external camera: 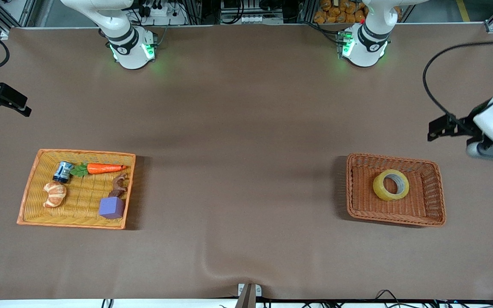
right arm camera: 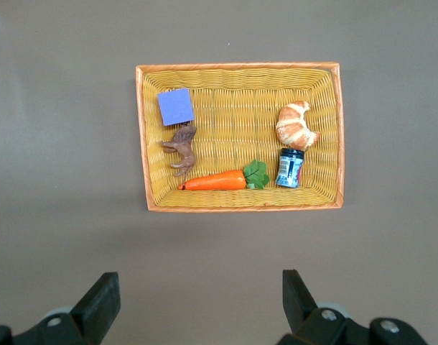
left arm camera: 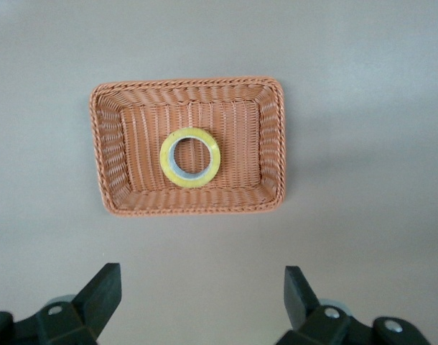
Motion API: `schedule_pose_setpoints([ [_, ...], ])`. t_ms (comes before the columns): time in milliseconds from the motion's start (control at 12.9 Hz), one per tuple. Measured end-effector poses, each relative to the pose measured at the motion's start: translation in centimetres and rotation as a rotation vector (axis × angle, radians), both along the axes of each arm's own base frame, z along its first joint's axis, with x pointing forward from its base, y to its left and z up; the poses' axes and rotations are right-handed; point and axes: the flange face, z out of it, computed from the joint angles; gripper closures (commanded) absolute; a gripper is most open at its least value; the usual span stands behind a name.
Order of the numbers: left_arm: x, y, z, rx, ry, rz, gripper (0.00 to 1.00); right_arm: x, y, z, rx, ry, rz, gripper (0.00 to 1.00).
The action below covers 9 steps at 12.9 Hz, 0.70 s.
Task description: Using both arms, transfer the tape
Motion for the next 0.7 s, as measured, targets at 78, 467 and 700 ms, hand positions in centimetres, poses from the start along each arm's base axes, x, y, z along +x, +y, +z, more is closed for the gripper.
schedule_pose_setpoints([
  [78, -1.0, -0.2, 0.7, 0.004, -0.005, 0.016, 0.0, 0.0, 0.2, 0.0, 0.0, 0.0, 0.003, 0.0],
  [467, -4.8, -0.1, 1.4, 0.027, 0.006, 0.098, 0.0, 0.1, 0.4, -0.1, 0.0, 0.001, 0.008, 0.0],
  [700, -5.8, 1.8, 2.1, 0.031, -0.004, 0.159, 0.0, 0.2, 0.4, -0.2, 0.0, 0.003, 0.008, 0.0],
])
